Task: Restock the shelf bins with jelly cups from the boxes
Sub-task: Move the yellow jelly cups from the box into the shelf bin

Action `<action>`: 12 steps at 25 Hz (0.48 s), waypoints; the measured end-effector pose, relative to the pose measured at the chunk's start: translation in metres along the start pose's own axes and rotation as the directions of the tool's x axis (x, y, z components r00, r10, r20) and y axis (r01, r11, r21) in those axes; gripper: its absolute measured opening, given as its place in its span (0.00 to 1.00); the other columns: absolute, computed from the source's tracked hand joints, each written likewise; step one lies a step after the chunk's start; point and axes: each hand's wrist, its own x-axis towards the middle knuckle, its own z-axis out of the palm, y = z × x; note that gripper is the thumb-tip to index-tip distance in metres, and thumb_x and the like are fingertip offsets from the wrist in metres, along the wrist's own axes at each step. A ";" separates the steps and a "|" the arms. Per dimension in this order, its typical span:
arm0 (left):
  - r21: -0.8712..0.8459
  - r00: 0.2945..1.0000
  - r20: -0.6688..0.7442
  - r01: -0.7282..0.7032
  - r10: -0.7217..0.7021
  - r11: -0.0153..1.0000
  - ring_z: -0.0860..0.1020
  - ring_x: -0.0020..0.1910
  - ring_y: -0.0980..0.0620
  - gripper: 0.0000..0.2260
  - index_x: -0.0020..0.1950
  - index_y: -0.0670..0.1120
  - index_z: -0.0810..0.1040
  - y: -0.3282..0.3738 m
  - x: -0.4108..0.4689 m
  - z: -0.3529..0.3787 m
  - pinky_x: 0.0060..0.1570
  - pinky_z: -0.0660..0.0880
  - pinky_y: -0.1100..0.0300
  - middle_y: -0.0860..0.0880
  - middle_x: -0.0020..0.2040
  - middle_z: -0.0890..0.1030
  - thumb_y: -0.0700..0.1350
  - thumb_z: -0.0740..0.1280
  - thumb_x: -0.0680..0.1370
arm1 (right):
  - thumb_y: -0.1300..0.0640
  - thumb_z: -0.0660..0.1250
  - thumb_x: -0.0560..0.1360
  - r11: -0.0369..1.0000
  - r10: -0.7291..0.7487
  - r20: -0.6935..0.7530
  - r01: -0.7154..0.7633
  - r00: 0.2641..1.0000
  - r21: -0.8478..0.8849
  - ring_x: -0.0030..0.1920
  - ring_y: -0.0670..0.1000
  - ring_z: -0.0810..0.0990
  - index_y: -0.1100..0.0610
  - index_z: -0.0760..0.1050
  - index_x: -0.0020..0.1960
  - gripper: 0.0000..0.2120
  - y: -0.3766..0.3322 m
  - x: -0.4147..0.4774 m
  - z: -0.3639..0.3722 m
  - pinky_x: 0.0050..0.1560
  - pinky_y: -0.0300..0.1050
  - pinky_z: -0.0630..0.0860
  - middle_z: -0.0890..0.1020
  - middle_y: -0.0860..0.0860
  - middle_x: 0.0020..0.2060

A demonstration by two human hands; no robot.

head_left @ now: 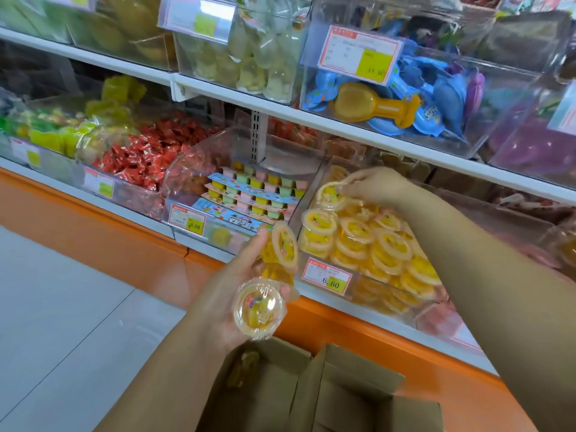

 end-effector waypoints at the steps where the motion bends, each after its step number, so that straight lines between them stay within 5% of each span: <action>1: -0.044 0.998 0.068 0.013 -0.010 0.999 0.77 0.29 0.48 0.25 0.57 0.44 0.80 -0.002 -0.005 -0.003 0.26 0.73 0.61 0.44 0.43 0.80 0.60 0.71 0.70 | 0.49 0.69 0.76 0.998 0.049 0.089 -0.052 0.995 0.028 0.56 0.51 0.75 0.50 0.79 0.57 0.11 0.000 0.007 0.000 0.33 0.42 0.75 0.77 0.50 0.54; 3: -0.051 0.991 0.132 -0.002 0.009 0.999 0.76 0.30 0.49 0.23 0.58 0.45 0.79 -0.004 -0.009 -0.010 0.26 0.72 0.62 0.44 0.44 0.78 0.60 0.71 0.71 | 0.49 0.68 0.76 0.991 0.116 0.241 -0.127 0.964 0.032 0.65 0.51 0.70 0.50 0.76 0.63 0.16 0.002 0.019 -0.001 0.37 0.45 0.76 0.74 0.49 0.63; 6: -0.113 0.989 0.147 0.003 0.014 0.994 0.76 0.28 0.50 0.19 0.54 0.45 0.81 0.000 -0.005 -0.012 0.25 0.72 0.63 0.44 0.44 0.78 0.59 0.69 0.73 | 0.47 0.69 0.75 0.989 0.148 0.276 -0.151 0.950 -0.011 0.69 0.51 0.67 0.50 0.74 0.65 0.19 0.007 0.029 0.001 0.40 0.47 0.78 0.70 0.50 0.69; 12: -0.124 0.993 0.116 0.043 -0.028 0.991 0.77 0.30 0.47 0.25 0.54 0.42 0.83 0.000 0.010 -0.022 0.26 0.76 0.59 0.43 0.45 0.78 0.59 0.79 0.67 | 0.43 0.68 0.75 0.993 0.120 0.161 -0.118 0.980 -0.023 0.60 0.54 0.73 0.54 0.74 0.63 0.21 0.009 0.031 0.004 0.38 0.47 0.80 0.72 0.51 0.59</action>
